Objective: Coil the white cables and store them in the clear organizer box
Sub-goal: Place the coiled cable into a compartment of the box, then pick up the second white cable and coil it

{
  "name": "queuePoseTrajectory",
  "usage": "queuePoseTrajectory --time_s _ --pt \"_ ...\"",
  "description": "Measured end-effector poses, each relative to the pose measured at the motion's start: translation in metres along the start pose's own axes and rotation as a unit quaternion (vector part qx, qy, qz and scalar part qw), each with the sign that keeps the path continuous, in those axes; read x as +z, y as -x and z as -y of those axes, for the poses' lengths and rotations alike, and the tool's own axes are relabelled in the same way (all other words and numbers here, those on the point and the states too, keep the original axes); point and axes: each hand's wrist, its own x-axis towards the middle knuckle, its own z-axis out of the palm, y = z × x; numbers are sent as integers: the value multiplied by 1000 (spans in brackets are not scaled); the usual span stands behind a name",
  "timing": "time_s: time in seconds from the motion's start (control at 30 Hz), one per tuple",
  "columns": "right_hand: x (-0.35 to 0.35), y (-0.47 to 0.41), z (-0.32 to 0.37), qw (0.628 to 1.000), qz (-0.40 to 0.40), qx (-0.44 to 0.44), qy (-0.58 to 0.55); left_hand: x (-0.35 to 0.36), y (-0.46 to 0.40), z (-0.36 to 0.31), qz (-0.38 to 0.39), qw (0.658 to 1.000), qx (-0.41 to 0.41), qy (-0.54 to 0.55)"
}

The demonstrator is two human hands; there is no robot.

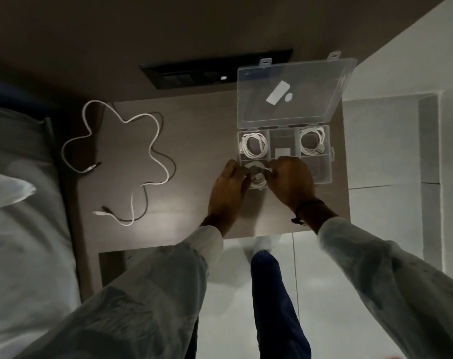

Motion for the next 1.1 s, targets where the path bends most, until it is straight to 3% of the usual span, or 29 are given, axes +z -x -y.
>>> queuePoseTrajectory --time_s 0.17,0.3,0.4,0.5,0.57,0.63,0.73,0.8,0.83,0.9,1.0,1.1 --pt "-18 24 46 998 -46 -14 -34 -59 41 31 -39 995 -87 -4" --pt "10 29 126 987 31 -157 31 -115 93 99 -59 980 -110 -155" --pt "49 19 192 950 58 -287 111 -148 127 160 11 957 -88 -277" --pt "81 1 236 901 19 -376 216 -165 139 206 119 932 -63 -337" --pt "89 -12 248 882 34 -378 279 -166 139 225 150 933 -21 -325" --pt "100 -22 247 889 96 -367 255 -166 139 234 146 945 1 -293" --pt "93 -32 237 934 156 -276 166 -173 142 233 145 966 -10 -212" --pt "72 -28 236 975 148 -166 24 -190 145 210 163 976 -141 -40" --pt "58 -26 236 984 122 -117 -52 -201 146 195 159 962 -209 70" --pt "24 -16 240 980 64 -44 -181 -223 147 158 117 923 -270 247" --pt "-35 9 255 963 -5 -26 -270 -281 153 90 133 824 -313 454" --pt "-97 27 276 952 -54 -40 -297 -355 149 24 157 749 -278 580"
